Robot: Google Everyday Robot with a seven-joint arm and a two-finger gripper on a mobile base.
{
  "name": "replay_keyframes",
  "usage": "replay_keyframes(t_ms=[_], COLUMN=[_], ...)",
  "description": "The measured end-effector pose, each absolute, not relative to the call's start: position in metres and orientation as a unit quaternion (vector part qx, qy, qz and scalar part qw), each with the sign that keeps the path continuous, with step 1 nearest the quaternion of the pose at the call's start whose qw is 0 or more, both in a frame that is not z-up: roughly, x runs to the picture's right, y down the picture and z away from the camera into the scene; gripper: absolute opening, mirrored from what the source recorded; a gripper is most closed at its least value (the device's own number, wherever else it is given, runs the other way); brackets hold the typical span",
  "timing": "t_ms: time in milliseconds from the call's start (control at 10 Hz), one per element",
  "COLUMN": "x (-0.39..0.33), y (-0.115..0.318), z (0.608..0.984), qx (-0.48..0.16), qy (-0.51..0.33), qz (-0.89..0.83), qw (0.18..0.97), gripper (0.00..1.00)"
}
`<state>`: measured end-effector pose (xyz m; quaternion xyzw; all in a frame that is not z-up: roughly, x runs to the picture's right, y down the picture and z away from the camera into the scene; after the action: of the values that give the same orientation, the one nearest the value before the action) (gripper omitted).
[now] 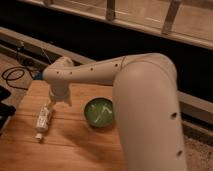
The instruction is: Place the bottle in the ceramic bowl
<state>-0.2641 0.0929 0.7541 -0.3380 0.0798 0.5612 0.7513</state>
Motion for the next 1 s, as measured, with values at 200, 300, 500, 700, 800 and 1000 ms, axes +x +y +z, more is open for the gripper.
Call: replay_keyframes(t_ms=[200, 300, 500, 700, 800, 1000], x=[-0.28, -0.275, -0.277, -0.283, -0.293, -0.322], y=[0.096, 0.095, 0.096, 0.094, 0.095, 0.094], z=[0.755, 0.757, 0.756, 0.755, 0.757, 0.767], qx=[-0.341, -0.339, -0.341, -0.34, -0.341, -0.346], qy=[0.074, 0.076, 0.075, 0.073, 0.072, 0.07], qz=[0.55, 0.553, 0.551, 0.543, 0.536, 0.524], qw=[0.758, 0.758, 0.758, 0.764, 0.769, 0.775], gripper=[0.65, 0.65, 0.65, 0.65, 0.65, 0.65])
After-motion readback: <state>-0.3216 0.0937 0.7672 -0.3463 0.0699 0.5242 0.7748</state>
